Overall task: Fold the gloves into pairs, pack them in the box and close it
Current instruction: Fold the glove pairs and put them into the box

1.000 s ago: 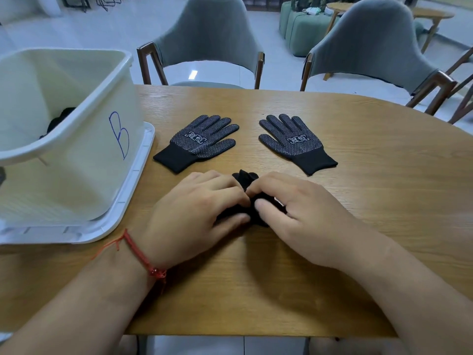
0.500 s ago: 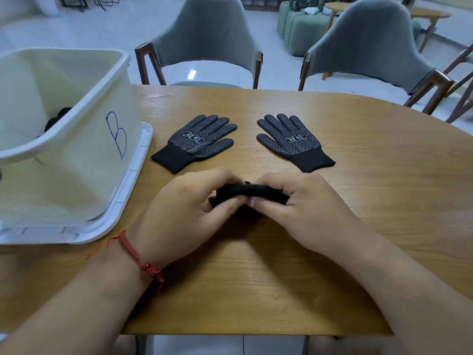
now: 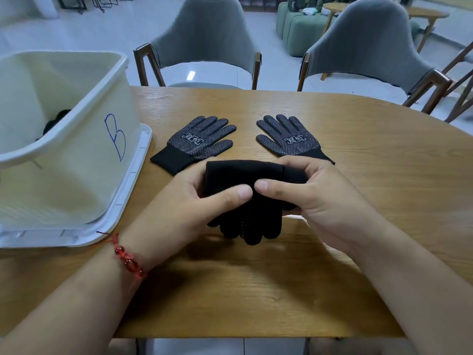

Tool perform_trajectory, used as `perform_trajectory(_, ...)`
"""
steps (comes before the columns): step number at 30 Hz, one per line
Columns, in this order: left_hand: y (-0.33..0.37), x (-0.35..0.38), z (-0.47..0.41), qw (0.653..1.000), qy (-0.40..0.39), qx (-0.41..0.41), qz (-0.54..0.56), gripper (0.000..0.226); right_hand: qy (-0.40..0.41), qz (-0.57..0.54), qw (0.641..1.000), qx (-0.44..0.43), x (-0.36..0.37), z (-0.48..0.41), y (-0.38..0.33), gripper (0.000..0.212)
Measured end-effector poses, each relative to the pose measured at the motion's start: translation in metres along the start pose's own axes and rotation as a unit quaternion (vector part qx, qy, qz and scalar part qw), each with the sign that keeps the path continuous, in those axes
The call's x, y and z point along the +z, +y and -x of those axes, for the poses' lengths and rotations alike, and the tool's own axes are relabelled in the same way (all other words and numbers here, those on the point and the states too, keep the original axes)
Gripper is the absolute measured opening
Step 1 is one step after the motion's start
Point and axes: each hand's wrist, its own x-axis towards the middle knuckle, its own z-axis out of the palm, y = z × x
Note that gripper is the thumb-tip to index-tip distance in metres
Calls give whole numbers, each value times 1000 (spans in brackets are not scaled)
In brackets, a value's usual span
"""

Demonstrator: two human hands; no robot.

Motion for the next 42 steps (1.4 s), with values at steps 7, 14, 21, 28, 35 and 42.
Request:
perform_trajectory(7, -3, 0, -2, 998, -2, -12, 55, 25, -18, -42, 999, 11, 2, -1, 3, 26)
perform_trajectory(14, -6, -5, -5, 990, 63, -14, 124, 27, -90, -155, 982, 59, -9, -6, -1, 53)
perform_trajectory(21, -7, -9, -7, 992, 20, 11, 124, 29, -25, -141, 989, 40, -6, -8, 2, 28)
perform_trajectory(28, -1, -12, -4, 984, 2, -16, 176, 45, 42, -109, 992, 37, 0, -11, 7, 50)
perform_trajectory(35, -12, -10, -4, 996, 43, -19, 75, 34, 62, -47, 996, 43, -1, -8, 7, 49)
perform_trajectory(42, 1, -10, -4, 995, 61, 50, 63, 24, 116, 26, 990, -79, 24, -6, -2, 28)
